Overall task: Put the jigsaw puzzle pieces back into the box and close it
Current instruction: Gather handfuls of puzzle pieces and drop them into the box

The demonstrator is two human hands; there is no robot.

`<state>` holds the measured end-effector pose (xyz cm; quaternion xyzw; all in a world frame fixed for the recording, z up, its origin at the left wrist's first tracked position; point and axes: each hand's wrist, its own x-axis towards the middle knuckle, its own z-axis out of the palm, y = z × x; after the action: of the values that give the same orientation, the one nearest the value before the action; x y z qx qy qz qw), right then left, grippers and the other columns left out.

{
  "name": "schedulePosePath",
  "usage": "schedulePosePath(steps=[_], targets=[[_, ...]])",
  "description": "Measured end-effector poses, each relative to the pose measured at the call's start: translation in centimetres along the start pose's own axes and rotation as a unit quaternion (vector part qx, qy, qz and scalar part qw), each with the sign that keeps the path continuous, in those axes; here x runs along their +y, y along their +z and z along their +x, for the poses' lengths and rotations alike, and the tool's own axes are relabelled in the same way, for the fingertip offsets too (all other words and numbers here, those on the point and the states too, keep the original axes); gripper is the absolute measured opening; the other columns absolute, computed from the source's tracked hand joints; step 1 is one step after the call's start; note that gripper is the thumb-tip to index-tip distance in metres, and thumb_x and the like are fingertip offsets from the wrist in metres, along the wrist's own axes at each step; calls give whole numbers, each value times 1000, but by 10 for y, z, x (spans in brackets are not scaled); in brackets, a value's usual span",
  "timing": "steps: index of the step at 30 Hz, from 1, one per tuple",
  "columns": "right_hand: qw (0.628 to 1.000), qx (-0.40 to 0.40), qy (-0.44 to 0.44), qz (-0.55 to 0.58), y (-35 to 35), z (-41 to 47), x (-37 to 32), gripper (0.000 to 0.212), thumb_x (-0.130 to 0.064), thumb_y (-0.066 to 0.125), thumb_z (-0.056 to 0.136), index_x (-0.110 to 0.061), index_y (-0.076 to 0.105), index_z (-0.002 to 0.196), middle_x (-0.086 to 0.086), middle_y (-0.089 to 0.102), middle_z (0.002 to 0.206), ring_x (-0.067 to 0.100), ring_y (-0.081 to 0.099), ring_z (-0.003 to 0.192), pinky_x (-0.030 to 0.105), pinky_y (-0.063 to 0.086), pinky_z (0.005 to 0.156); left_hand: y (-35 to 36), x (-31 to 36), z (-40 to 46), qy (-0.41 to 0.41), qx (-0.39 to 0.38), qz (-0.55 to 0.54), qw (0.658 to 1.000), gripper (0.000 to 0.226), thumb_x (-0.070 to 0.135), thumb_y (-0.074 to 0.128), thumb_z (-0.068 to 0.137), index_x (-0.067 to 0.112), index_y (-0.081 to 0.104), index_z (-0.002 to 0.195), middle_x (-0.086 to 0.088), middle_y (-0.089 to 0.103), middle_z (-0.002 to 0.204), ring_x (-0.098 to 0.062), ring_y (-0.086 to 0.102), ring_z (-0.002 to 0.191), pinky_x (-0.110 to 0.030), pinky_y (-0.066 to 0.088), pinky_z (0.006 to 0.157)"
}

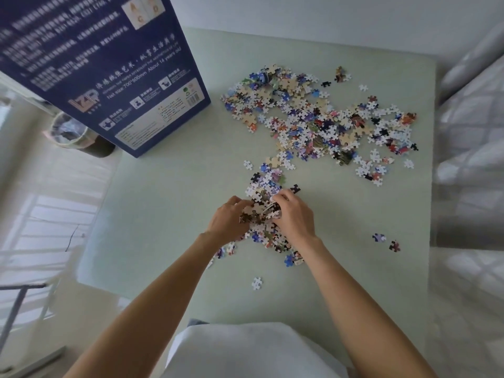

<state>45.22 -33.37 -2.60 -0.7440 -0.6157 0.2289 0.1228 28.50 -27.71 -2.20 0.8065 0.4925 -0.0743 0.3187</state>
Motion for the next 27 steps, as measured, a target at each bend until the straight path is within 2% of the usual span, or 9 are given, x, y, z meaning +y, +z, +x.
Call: schedulePosePath(steps=[3,6,10,14,18,21,27], targets=[[1000,0,4,6,-1,0,-1,41,-24,76,74,-12,60,110,0,58,115,17,61,88,19,40,65,6,5,0,-2,-42,45,998,85,35,77,71,30,29,141,-5,31,137,-23,46,115,-33,47,93],[1000,-11,5,20,0,-2,-1,40,-23,75,76,-9,59,110,4,57,114,20,62,82,19,38,63,12,11,4,-8,-30,80,996,93,48,80,63,36,27,139,-3,30,136,-22,41,115,-33,50,86],[999,-29,2,45,0,-3,3,41,-7,72,77,-9,58,115,5,52,122,21,63,85,18,44,70,14,15,11,-4,-9,75,997,80,48,77,67,34,35,133,-2,36,131,-22,43,111,-31,48,84],[998,-16,6,65,-1,-2,6,34,-19,71,80,-8,62,111,5,58,114,19,62,84,18,44,72,10,9,17,18,1,50,999,59,45,72,75,29,45,126,-2,45,125,-21,51,108,-32,49,85],[996,5,27,82,-3,-1,4,36,-18,71,81,-8,62,114,6,60,110,20,61,91,29,52,80,5,6,19,37,8,21,999,45,34,69,82,21,53,122,-4,52,118,-24,59,97,-33,51,82],[996,21,44,81,-5,-3,2,35,-16,69,82,-9,61,115,5,62,107,20,62,91,26,49,78,0,2,22,55,26,3,998,32,24,65,86,18,60,117,-4,62,107,-23,63,91,-32,51,81],[992,46,69,100,-12,-4,-7,31,-11,68,82,-6,64,112,8,67,105,22,63,94,25,46,80,-14,-3,29,53,22,-30,998,26,25,66,86,18,67,111,0,72,99,-16,68,86,-30,54,83]])
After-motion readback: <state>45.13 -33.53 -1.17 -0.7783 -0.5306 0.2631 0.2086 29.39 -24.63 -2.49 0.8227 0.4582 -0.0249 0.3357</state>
